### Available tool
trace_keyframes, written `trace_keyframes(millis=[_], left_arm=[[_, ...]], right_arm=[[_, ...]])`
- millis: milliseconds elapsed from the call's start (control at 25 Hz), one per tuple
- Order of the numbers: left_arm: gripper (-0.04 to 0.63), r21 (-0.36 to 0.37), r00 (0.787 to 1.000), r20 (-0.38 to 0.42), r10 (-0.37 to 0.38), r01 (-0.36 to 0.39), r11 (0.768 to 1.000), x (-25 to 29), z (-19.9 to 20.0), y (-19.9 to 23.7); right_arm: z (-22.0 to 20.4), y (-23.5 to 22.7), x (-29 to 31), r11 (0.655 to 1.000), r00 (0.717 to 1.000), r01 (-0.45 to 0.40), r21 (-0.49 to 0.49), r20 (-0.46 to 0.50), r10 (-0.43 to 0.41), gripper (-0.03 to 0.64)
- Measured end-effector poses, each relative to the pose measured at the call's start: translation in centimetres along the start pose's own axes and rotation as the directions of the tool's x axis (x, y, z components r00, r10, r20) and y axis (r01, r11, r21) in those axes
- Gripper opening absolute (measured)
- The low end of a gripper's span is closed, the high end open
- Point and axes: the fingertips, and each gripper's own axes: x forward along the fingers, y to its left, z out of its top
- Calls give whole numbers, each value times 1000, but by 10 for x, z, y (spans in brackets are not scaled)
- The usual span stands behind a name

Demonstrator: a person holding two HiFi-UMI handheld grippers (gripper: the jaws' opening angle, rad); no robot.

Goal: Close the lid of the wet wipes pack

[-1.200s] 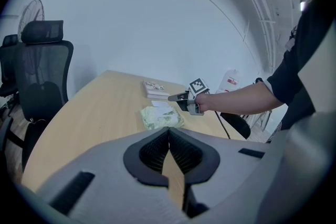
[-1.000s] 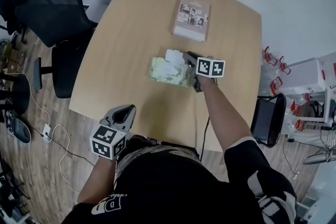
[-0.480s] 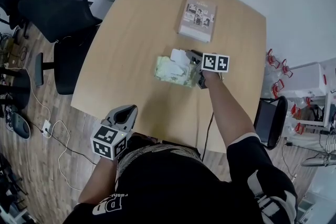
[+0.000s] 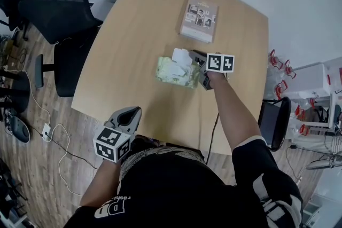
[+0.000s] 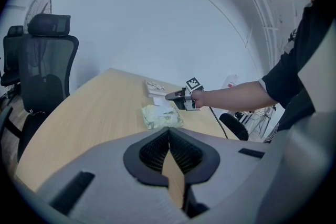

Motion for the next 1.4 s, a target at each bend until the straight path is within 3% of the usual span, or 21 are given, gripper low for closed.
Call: trace_keyframes(millis=[120,240,400,640,1000,1400], left_arm=[[18,5,1000,2,-9,9,1000,0,0,-5],[18,14,1000,6,-18,18,1000,0,2,-8],[18,24,1000,11,-28,28,999,-1,3,-12],[18,38,999,15,-38,38,999,-5,0,-19],[18,50,999,18,-49,48,998,-12,-3,-21],[18,49,998,30,-53,52,997,-17,-7,-21]], right_arm=[[3,10,-8,998,1000,-13,-55,-9,12,80],[3,21,-15,983,999,-13,-183,-50,4,80],[0,35,-21,926,994,3,-378,-104,-45,80],[-9,51,-29,834,985,9,-552,-139,-102,76],[-29,69,-34,641,962,-11,-767,-183,-203,56],[-43,92,-30,443,937,-48,-895,-194,-291,55]])
